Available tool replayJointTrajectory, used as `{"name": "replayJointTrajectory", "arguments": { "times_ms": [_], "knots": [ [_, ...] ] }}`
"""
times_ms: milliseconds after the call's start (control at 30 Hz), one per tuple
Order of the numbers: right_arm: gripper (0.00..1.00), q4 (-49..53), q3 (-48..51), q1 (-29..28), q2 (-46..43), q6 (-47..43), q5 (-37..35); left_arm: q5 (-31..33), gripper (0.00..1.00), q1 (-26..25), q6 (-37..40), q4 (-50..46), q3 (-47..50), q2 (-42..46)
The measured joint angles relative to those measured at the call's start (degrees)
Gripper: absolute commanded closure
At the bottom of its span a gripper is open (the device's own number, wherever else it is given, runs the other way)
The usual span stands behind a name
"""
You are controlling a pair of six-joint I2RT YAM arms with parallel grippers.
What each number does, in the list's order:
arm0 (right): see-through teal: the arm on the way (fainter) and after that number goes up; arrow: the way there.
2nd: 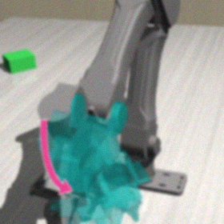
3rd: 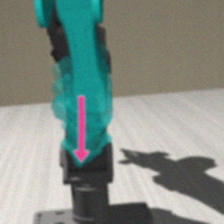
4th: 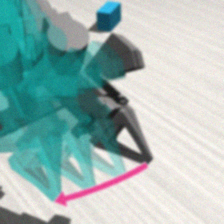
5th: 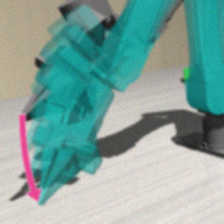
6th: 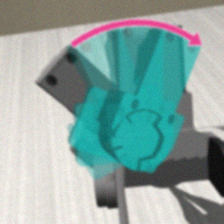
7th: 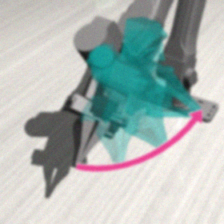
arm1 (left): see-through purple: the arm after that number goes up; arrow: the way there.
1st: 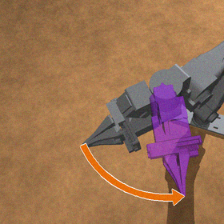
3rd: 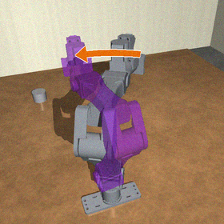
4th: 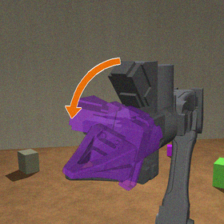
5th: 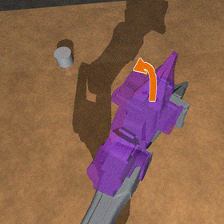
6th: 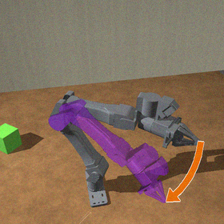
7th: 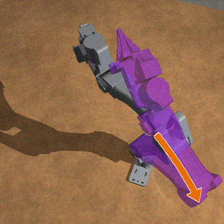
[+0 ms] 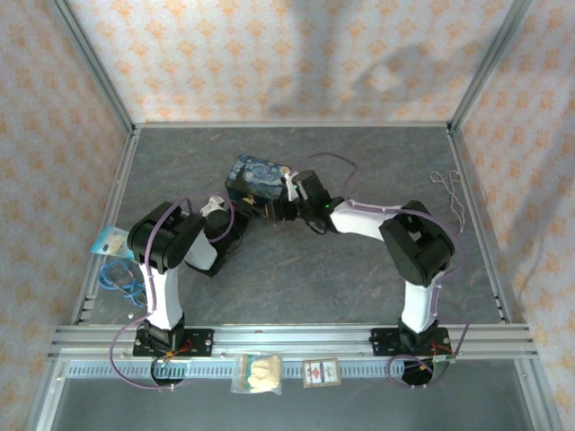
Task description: Unlock the padlock with the key
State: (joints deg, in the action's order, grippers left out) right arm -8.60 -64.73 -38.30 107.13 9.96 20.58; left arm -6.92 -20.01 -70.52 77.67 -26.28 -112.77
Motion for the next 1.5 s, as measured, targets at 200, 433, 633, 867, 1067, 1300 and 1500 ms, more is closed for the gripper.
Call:
{"name": "replayJointTrajectory", "arguments": {
  "times_ms": [200,433,633,867,1067,1300,1500],
  "knots": [
    [0.15,-0.4,-6.3,2.9,2.8,11.0,-5.8,0.9,1.00,0.0,0.0,0.8,0.6,0.0],
    [0.18,-0.4,-15.6,2.7,13.3,20.1,-9.9,1.0,1.00,0.0,0.0,2.0,1.5,0.0],
    [0.23,-2.1,-15.3,2.2,14.5,26.3,-11.7,2.3,1.00,0.0,-1.3,4.7,3.5,0.0],
    [0.27,-6.9,-10.6,1.3,12.9,30.8,-12.5,6.7,1.00,-0.3,-5.7,8.3,5.4,-0.5],
    [0.28,-7.5,-10.1,1.3,12.7,32.1,-13.4,10.5,1.00,-0.5,-7.9,9.1,5.7,-0.7],
    [0.28,-7.4,-10.3,1.3,12.6,32.5,-15.0,11.4,1.00,-0.5,-7.7,8.6,6.0,0.2],
    [0.30,-6.8,-10.8,1.4,12.6,32.5,-17.6,14.4,1.00,-0.5,-7.9,8.2,8.8,4.2]
  ]
}}
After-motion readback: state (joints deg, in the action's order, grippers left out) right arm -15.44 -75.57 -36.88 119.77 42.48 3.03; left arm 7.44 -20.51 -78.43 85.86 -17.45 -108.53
